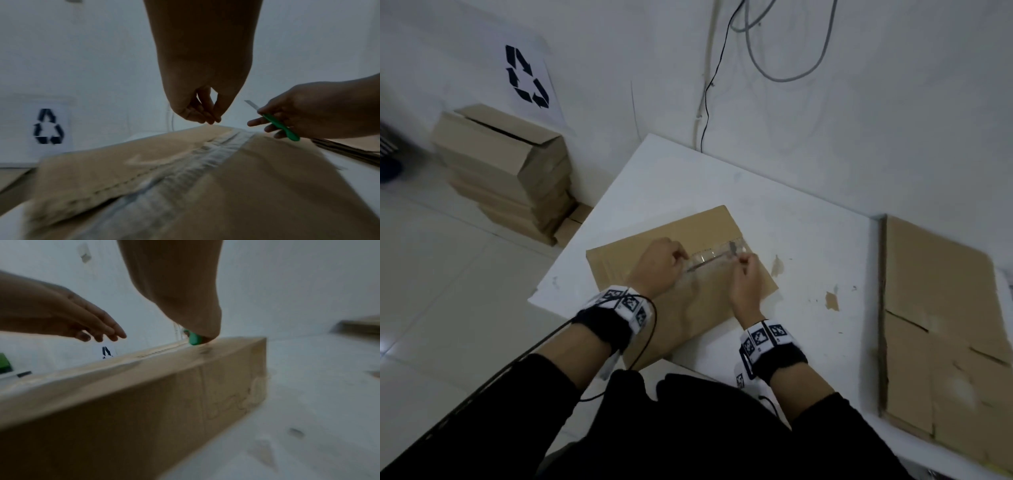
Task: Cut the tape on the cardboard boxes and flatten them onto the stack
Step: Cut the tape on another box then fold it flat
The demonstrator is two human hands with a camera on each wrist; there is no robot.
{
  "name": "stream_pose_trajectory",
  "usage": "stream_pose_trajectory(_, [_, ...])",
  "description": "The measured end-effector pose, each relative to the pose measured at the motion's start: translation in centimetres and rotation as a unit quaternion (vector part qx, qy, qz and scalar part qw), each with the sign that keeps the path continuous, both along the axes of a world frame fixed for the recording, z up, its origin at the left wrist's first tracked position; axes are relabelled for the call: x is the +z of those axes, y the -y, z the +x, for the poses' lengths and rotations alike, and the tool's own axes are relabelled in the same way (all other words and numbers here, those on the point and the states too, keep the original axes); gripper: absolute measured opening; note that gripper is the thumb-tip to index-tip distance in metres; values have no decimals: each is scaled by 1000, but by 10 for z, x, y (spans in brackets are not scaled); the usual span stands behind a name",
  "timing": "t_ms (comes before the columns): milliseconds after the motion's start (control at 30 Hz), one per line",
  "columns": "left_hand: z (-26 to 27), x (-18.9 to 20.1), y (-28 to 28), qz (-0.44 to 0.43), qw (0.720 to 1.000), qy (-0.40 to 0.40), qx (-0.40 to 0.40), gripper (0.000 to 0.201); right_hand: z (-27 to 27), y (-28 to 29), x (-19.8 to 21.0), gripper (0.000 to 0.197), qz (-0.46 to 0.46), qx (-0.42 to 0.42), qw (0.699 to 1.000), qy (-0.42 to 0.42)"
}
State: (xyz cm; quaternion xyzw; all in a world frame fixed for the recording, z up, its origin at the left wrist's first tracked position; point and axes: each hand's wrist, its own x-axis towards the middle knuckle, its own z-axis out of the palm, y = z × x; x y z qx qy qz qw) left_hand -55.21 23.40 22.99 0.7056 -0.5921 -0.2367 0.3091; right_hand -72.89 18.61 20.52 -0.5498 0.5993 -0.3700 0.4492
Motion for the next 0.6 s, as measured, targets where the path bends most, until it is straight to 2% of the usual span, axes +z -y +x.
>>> stream_pose_trajectory(67, [-27, -1, 10, 50, 998, -23, -45, 19, -23, 13, -7, 8, -46, -56, 992, -106])
stream_pose_trajectory(133, [-52, -5, 16, 117, 990, -34, -65, 44, -44, 21, -10, 15, -6, -56, 983, -177])
stream_pose_trajectory(167, [-62, -7, 19, 150, 987, -19, -63, 54, -52, 22, -10, 17, 32, -38, 983, -176])
stream_pose_trajectory(200, [-71, -8, 21, 180, 982, 14, -50, 56, -60, 19, -8, 19, 65, -17, 985, -160])
stream_pose_trajectory(300, [-87, -16, 24, 173, 980, 95, 1, 43, -77, 5, -1, 19, 76, 3, 986, -147])
stream_pose_trajectory(433, [-89, -34, 20, 173, 977, 123, 0, 64, -81, -23, -7, 13, 69, 16, 980, -185])
stream_pose_trajectory(600, [-80, -35, 24, 137, 987, 88, -5, 62, -78, -43, -18, 16, 79, 26, 986, -147])
